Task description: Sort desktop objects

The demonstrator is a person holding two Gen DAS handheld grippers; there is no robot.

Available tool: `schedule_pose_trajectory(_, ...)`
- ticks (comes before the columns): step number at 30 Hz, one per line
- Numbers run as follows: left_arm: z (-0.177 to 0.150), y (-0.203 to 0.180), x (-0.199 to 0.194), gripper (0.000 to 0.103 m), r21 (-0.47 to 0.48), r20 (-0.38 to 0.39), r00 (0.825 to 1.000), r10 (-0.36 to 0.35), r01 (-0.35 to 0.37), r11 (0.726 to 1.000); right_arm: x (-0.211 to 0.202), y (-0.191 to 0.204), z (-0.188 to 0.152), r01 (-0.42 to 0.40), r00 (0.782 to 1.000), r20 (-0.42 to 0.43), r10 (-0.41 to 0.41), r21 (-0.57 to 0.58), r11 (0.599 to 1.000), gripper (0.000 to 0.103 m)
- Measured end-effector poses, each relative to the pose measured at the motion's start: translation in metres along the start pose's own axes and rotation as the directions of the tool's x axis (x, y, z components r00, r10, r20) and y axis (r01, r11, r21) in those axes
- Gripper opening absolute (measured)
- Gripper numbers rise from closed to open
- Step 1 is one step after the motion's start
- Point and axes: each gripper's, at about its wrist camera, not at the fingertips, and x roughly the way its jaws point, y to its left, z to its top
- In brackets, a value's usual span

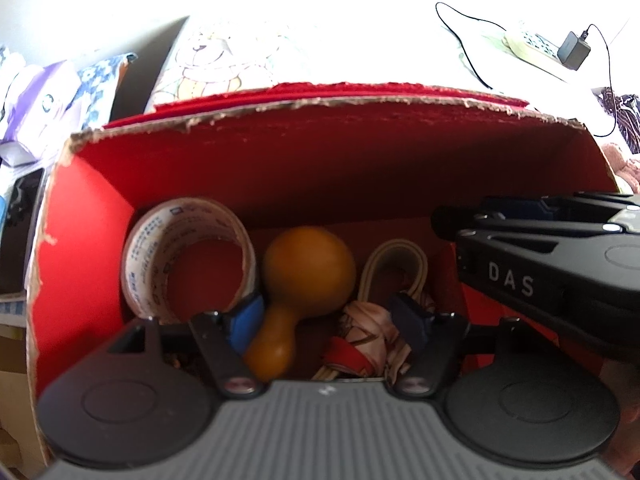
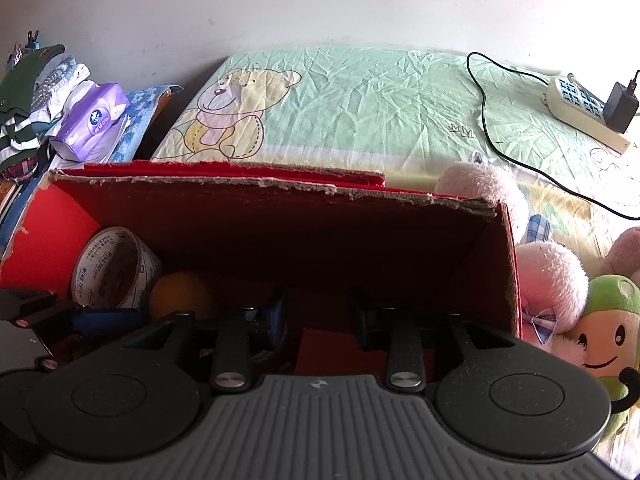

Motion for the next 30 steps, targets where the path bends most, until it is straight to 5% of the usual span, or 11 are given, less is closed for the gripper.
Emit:
schedule_pose_trajectory(11,-0.001,-0.002,-0.002,0.075,-0.001,0.008,1.0,0.004,-0.004,1.0,-0.007,-0.002,-0.001,0.057,0.998,0.034,-0.058,0.015,0.998,0.022)
schedule_pose_trajectory(22,-0.007,0.001,-0.018,0.072,0.002,0.08,0.997,0.003,-0.003,1.0,-0.04,0.0,-0.018,0.062,0.997,0.039,-0.064,0.069,0.996,0.025)
schedule_pose_trajectory(30,-0.024,-0.006,-0.065,0.099,0.02,0.198,0.976,0.087,-0.093,0.995,-0.075,-0.005,-0.036,0.047,0.992,0.109,-0.06,0.122,0.991,0.028)
